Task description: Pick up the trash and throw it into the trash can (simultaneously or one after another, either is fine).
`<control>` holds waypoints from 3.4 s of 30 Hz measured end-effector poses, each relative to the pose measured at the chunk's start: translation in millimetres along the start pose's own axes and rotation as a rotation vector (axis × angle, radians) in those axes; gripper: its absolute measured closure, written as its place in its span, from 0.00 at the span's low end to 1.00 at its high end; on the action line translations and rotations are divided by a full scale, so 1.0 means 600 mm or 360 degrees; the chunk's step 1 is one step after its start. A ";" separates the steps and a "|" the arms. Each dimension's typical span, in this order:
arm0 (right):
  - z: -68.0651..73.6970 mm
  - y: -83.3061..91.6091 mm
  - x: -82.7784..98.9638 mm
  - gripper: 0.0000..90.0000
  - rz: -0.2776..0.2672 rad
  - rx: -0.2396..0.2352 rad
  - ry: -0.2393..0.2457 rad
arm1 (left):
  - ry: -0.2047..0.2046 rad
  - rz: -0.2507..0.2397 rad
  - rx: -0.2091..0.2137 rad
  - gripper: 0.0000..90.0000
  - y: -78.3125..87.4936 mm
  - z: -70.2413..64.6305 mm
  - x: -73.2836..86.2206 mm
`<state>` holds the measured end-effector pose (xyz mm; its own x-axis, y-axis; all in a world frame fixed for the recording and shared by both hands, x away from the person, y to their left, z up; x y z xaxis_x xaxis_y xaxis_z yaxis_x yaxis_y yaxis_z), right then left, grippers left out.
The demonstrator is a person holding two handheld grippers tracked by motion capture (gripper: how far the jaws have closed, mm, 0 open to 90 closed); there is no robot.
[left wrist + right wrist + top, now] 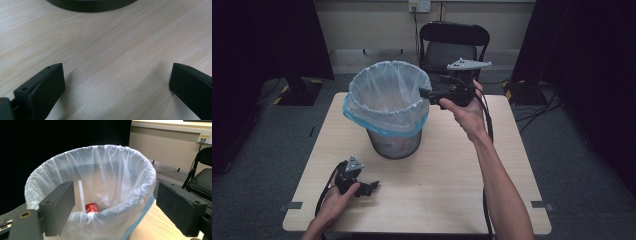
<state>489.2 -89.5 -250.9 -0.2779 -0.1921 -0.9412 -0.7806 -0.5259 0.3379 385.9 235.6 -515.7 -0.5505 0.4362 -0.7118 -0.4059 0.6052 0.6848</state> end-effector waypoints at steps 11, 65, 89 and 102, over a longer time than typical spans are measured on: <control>-0.010 0.039 0.042 0.17 0.0052 0.0073 0.0000 | 0.0000 0.0001 0.0000 0.00 0.000 0.000 0.000; -0.077 0.117 0.348 0.17 0.0447 0.0414 -0.0218 | -0.0001 0.0000 0.0001 0.00 0.000 0.000 0.000; -0.088 0.104 0.484 0.18 0.0740 0.0546 -0.0230 | 0.0005 -0.0009 0.0002 0.00 -0.001 -0.001 0.000; -0.064 0.101 0.501 0.14 0.0659 0.0663 -0.0092 | 0.0006 -0.0008 0.0000 0.00 -0.001 -0.001 0.000</control>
<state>379.9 -211.0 -513.5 -0.6275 -0.2606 -0.7337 -0.7512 -0.0448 0.6585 385.7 235.1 -515.9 -0.5510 0.4309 -0.7146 -0.4085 0.6075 0.6812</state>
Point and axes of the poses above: each handheld gripper's, and its own axes: y roughly backward along the jaws, x roughly out of its underside, z roughly to its left, the point moved 2 cm from there along -y, roughly forward along the jaws, and after that the axes turned 13 degrees about x, right-handed, at the moved point
